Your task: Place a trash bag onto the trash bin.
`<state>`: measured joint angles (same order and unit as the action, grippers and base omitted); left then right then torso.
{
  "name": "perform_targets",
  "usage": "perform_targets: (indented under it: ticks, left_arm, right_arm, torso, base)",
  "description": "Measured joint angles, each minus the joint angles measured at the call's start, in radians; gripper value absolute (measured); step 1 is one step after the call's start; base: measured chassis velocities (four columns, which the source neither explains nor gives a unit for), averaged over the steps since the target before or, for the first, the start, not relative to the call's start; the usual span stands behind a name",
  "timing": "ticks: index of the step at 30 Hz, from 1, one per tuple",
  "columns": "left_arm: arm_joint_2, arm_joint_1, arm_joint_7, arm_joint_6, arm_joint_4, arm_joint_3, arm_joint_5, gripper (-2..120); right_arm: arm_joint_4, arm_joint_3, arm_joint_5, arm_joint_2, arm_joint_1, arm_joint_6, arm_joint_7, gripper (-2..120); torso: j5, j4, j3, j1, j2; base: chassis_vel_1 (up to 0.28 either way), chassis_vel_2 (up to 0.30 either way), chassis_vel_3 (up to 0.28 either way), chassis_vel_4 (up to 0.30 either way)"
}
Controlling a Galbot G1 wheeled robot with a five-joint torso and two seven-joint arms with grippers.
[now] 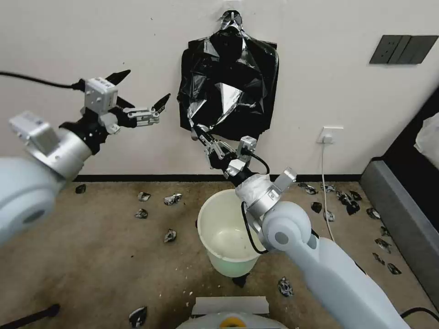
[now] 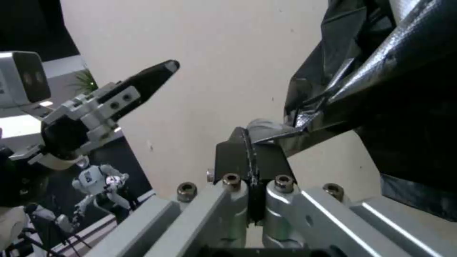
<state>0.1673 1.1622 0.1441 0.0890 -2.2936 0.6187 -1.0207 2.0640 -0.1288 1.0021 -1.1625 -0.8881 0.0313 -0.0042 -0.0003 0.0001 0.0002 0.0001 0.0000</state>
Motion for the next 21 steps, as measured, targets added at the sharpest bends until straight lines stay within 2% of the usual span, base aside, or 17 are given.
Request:
perform_targets:
  ticks: [2,5,7,8,11,12,13,15,16,17,20,21]
  left_arm:
    - [-0.042,-0.003,-0.026,-0.032,0.03,-0.002,0.005,100]
    - [-0.041,-0.003,-0.03,-0.084,0.063,-0.027,0.026,100]
    - [0.011,-0.016,-0.011,-0.114,0.088,-0.076,0.066,100]
    - [0.011,-0.016,-0.011,-0.114,0.088,-0.076,0.066,100]
    - [0.158,-0.107,0.045,-0.146,0.112,-0.242,0.143,100]
    - [0.158,-0.107,0.045,-0.146,0.112,-0.242,0.143,100]
    - [0.198,-0.146,0.059,-0.15,0.119,-0.293,0.161,100]
    - [0.239,-0.203,0.07,-0.151,0.129,-0.352,0.183,100]
    - [0.239,-0.203,0.07,-0.151,0.129,-0.352,0.183,100]
    - [0.266,-0.267,0.074,-0.149,0.138,-0.401,0.195,100]
    - [0.27,-0.284,0.074,-0.148,0.141,-0.412,0.197,100]
    - [0.255,-0.57,0.055,-0.116,0.196,-0.615,0.189,100]
  right_arm:
    - [-0.003,0.0,-0.004,-0.006,0.0,0.001,-0.003,0]
    - [-0.003,0.0,-0.005,-0.007,-0.001,0.001,-0.006,0]
    - [-0.003,0.005,-0.005,-0.005,-0.001,0.001,-0.008,0]
    - [-0.003,0.005,-0.005,-0.005,-0.001,0.001,-0.008,0]
    - [-0.007,0.02,-0.002,0.0,-0.001,0.002,-0.011,0]
    - [-0.007,0.02,-0.002,0.0,-0.001,0.002,-0.011,0]
    - [-0.01,0.023,-0.001,0.001,-0.001,0.003,-0.012,0]
    - [-0.013,0.024,-0.001,0.001,-0.001,0.006,-0.012,0]
    - [-0.013,0.024,-0.001,0.001,-0.001,0.006,-0.012,0]
    - [-0.014,0.024,-0.003,0.001,-0.001,0.01,-0.01,0]
    - [-0.014,0.023,-0.003,0.002,-0.001,0.012,-0.01,0]
    - [-0.012,0.024,-0.009,0.007,-0.011,0.015,-0.014,0]
  torso:
    - [0.0006,0.0,0.0,0.0,0.0]
    - [0.001,-0.0002,0.0,0.0,0.0]
    - [0.0002,0.0,0.0,0.0,0.0]
    - [0.0002,0.0,0.0,0.0,0.0]
    - [-0.0005,0.0004,0.0,0.0,0.0]
    - [-0.0005,0.0004,0.0,0.0,0.0]
    - [-0.0008,0.0004,0.0,0.0,0.0]
    - [-0.001,0.0002,0.0,0.0,0.0]
    - [-0.001,0.0002,0.0,0.0,0.0]
    - [-0.0003,-0.0002,0.0,0.0,0.0]
    - [0.0,-0.0003,0.0,0.0,0.0]
    - [0.0009,-0.0001,0.0,0.0,0.0]
  base:
    - [0.0,0.0,0.0,0.0]
    - [0.0,0.0,0.0,0.0]
    - [0.0,0.0,0.0,0.0]
    - [0.0,0.0,0.0,0.0]
    - [0.0,0.0,0.0,0.0]
    - [0.0,0.0,0.0,0.0]
    - [0.0,0.0,0.0,0.0]
    - [0.0,0.0,0.0,0.0]
    - [0.0,0.0,0.0,0.0]
    - [0.0,0.0,0.0,0.0]
    - [0.0,0.0,0.0,0.0]
    - [0.0,0.0,0.0,0.0]
